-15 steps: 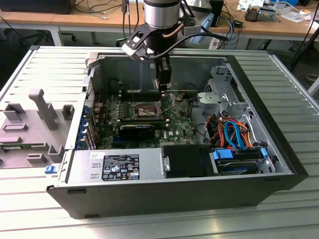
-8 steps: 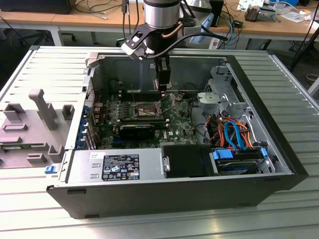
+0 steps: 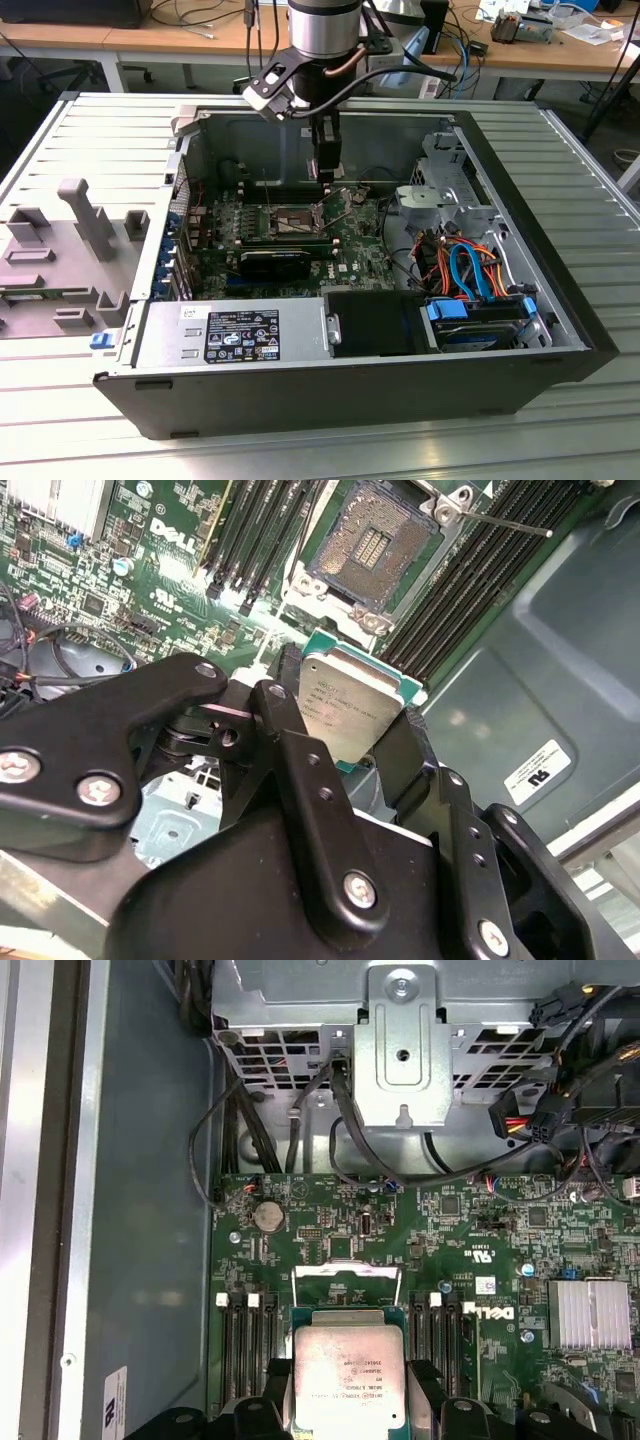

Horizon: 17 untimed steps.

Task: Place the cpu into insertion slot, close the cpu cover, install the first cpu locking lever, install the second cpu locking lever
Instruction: 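Place the cpu into insertion slot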

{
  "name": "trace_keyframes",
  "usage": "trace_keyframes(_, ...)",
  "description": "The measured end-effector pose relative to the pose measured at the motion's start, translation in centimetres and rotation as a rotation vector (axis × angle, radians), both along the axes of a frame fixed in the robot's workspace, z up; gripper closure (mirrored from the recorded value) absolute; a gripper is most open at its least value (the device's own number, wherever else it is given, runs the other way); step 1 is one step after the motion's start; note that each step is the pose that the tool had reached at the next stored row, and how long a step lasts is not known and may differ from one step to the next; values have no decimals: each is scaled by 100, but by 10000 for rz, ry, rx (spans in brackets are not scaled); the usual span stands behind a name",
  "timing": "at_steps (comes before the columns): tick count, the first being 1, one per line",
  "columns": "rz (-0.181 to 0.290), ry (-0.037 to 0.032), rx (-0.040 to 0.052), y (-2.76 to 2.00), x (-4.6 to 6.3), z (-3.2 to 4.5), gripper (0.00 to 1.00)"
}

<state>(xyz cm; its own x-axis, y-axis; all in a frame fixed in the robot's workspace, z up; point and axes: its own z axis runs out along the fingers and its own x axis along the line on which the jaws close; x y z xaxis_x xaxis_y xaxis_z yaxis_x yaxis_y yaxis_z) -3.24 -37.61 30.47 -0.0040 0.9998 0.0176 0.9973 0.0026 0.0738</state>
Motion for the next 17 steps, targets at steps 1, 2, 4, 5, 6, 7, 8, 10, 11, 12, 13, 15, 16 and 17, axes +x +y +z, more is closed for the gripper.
trace_keyframes(1, -22, 0, 0, 0, 0, -1, 46)
trace_keyframes(2, -70, 0, 0, 0, 0, -1, 46)
trace_keyframes(4, -135, 0, 1, 0, 0, -2, 46)
trace_keyframes(5, -157, -1, 1, 0, 0, -3, 46)
trace_keyframes(6, -186, 0, 1, 0, 0, -3, 46)
trace_keyframes(7, -234, 0, 0, 0, 0, -4, 46)
trace_keyframes(8, -267, -1, 0, 0, 0, -4, 46)
trace_keyframes(10, -339, 0, 0, 0, 0, -5, 46)
trace_keyframes(11, -383, 0, 0, 0, 0, -6, 46)
trace_keyframes(12, -426, 0, 1, 0, 0, -6, 46)
trace_keyframes(13, -472, 0, 1, 0, 0, -7, 46)
trace_keyframes(15, -558, -1, 1, 0, 0, -8, 46)
trace_keyframes(16, -587, -1, 1, 0, 0, -8, 46)
trace_keyframes(17, -607, -1, 1, 0, 0, -8, 46)
